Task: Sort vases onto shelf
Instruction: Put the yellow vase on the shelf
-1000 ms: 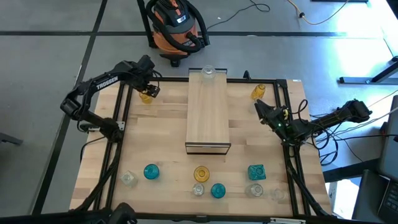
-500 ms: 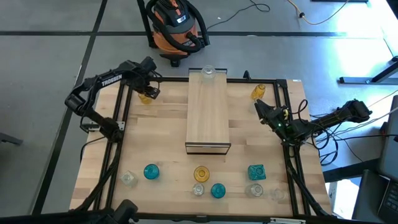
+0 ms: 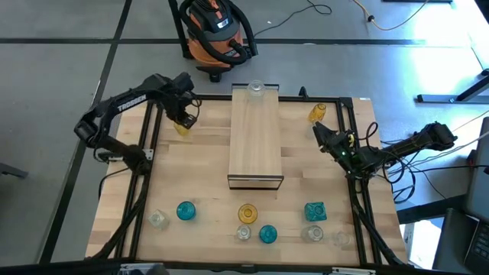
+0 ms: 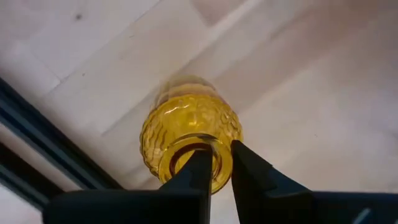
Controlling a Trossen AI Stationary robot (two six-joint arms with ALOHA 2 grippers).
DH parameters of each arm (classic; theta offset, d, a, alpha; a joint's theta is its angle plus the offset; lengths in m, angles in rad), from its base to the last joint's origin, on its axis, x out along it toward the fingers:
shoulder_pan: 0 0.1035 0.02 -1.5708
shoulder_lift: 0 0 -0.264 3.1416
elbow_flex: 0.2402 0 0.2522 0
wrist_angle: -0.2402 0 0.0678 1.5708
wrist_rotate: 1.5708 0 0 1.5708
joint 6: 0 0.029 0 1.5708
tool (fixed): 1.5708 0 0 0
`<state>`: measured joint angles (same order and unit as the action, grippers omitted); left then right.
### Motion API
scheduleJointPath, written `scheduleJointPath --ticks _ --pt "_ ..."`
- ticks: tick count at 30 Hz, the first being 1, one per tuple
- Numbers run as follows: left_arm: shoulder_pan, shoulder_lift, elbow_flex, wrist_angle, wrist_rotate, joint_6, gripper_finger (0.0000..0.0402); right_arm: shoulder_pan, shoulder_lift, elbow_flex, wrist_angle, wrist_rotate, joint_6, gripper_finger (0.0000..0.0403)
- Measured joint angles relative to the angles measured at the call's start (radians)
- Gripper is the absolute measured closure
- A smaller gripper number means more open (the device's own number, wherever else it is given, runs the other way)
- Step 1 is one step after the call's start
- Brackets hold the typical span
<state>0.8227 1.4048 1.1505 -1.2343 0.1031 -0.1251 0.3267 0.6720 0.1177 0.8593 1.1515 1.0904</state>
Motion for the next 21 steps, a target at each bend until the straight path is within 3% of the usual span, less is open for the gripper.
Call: scheduleJointPath --ticks 7,10,16,21 --pt "-0.223 -0.101 0.318 -0.003 0.147 -0.101 0.0375 0.0 0.0 0.0 -0.003 0.0 0.0 0.0123" --pt "-0.341 -0.084 0.499 0.038 0.11 -0.131 0.0375 0.0 0.0 0.0 -0.003 0.0 0.0 0.0123" --pt "-0.519 0.138 0.822 -0.03 0.035 -0.117 0.0375 0.0 0.0 0.0 -0.002 0.016 0.0 0.0123" --pt "-0.569 0.396 1.103 -0.197 -0.009 0.001 0.0375 0.0 0.0 0.0 0.001 0.005 0.002 0.0123"
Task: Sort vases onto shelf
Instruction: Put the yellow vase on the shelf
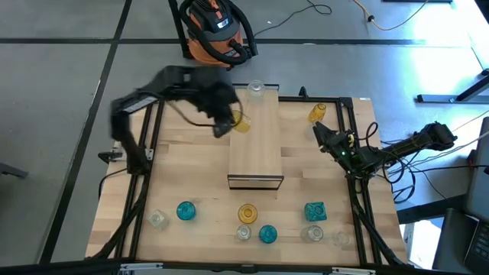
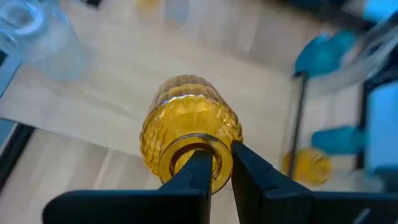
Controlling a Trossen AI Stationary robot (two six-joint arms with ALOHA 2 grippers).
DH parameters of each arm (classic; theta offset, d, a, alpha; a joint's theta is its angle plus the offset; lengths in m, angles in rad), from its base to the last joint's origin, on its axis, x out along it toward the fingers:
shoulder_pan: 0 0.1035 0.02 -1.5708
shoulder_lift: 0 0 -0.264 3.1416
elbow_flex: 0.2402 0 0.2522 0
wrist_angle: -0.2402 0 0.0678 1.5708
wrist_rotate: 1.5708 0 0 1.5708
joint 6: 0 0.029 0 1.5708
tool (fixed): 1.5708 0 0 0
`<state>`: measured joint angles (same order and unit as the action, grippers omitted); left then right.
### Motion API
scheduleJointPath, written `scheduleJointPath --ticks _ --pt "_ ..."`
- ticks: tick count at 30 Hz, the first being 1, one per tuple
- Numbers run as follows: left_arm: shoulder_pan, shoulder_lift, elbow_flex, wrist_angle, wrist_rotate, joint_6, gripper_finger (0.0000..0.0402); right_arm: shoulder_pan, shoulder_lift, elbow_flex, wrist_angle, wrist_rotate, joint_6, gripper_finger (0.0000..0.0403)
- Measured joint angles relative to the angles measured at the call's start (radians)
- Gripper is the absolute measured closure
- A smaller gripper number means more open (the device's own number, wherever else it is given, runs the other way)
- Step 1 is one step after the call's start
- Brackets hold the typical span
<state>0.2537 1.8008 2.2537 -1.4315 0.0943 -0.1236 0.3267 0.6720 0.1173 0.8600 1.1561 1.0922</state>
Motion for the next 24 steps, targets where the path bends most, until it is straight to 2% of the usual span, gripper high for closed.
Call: scheduleJointPath --ticks 2,6,9,12,24 --pt "-0.001 0.1 0.101 -0.046 -0.015 0.05 0.0375 0.0 0.0 0.0 0.004 -0.005 0.0 0.0123" --pt "0.02 0.163 0.06 -0.011 0.018 0.109 0.0375 0.0 0.0 0.0 0.005 -0.034 0.003 0.0123" --pt "0.04 0.201 0.085 -0.046 -0.053 0.123 0.0375 0.0 0.0 0.0 0.007 -0.062 0.002 0.0123" --pt "0.061 0.212 0.089 -0.041 -0.089 0.135 0.0375 0.0 0.0 0.0 0.011 -0.078 0.003 0.0123" --pt "0.14 0.209 0.079 -0.007 -0.084 0.163 0.0368 0.0 0.0 0.0 0.01 -0.056 0.002 0.0123"
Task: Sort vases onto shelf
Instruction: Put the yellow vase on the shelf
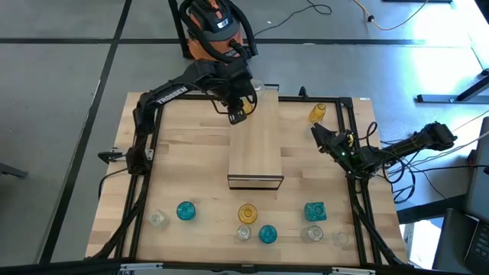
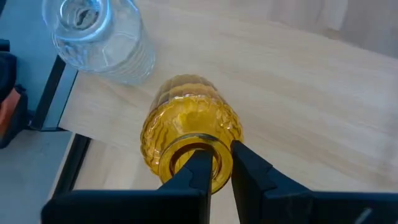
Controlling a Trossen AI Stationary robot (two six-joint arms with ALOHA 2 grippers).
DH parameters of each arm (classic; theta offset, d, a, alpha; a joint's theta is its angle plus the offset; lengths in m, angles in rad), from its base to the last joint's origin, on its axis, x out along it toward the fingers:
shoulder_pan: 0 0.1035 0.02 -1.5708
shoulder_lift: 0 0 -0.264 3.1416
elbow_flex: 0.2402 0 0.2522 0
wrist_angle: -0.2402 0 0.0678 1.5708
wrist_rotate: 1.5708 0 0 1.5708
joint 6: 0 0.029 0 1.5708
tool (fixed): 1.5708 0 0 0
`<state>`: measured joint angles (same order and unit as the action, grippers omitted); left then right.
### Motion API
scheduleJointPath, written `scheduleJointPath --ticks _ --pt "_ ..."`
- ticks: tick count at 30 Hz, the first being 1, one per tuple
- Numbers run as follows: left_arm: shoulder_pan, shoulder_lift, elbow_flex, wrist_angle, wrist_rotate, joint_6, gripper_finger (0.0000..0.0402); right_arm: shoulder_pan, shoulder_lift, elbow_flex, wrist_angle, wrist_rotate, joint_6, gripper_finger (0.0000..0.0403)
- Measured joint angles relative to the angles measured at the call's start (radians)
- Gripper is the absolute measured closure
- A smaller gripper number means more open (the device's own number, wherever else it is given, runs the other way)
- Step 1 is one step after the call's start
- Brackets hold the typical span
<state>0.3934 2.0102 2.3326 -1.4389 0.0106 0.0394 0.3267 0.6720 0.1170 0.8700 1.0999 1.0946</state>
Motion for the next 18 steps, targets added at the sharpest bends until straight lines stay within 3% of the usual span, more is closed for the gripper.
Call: scheduleJointPath --ticks 8,18 --pt "0.026 0.0 -0.088 -0.003 0.012 0.0 0.0364 0.0 0.0 0.0 -0.001 0.008 0.0 0.0123" --pt "0.025 0.0 -0.098 0.008 0.038 0.021 0.0339 0.0 0.0 0.0 -0.001 0.008 0.0 0.0123"
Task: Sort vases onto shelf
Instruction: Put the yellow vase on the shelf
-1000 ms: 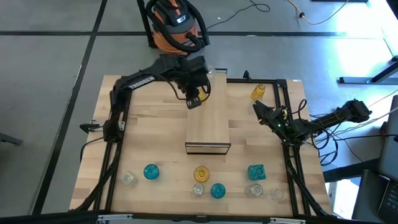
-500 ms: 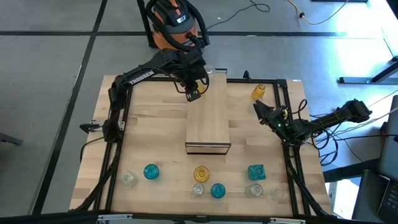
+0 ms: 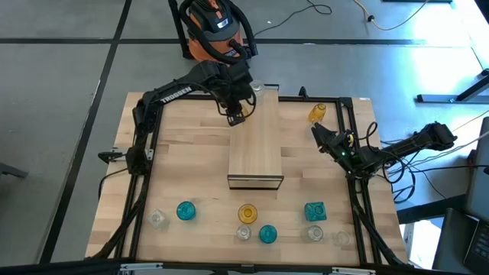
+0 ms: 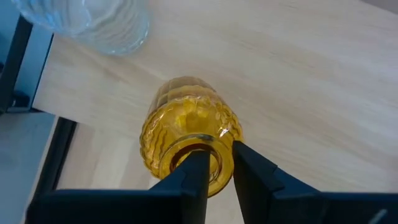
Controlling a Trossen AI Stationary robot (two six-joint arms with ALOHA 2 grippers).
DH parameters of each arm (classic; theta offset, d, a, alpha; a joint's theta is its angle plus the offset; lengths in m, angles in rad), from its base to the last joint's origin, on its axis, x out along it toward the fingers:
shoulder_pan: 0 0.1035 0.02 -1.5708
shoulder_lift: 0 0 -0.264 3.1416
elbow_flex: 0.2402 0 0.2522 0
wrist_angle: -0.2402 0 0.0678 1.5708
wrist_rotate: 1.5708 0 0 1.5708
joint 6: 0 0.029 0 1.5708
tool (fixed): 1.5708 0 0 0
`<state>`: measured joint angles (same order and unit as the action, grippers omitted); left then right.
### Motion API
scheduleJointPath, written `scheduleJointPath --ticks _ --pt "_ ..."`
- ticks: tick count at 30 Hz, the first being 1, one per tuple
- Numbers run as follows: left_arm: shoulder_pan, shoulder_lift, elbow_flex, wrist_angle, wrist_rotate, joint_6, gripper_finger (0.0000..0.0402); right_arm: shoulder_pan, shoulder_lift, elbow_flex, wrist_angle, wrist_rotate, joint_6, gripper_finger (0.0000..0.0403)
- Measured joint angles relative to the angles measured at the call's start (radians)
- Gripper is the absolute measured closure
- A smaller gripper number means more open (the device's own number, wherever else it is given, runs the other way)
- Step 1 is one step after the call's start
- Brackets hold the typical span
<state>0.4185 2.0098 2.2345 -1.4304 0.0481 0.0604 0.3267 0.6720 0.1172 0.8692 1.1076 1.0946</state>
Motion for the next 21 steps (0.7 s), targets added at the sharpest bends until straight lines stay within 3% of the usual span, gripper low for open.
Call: scheduleJointPath --ticks 11,21 --pt "0.0 0.0 0.0 0.034 0.026 0.017 0.0285 0.0 0.0 0.0 -0.001 0.0 0.0 0.0123" --pt "0.0 0.0 0.0 0.061 0.025 0.022 0.0261 0.0 0.0 0.0 -0.005 0.0 0.0 0.0123"
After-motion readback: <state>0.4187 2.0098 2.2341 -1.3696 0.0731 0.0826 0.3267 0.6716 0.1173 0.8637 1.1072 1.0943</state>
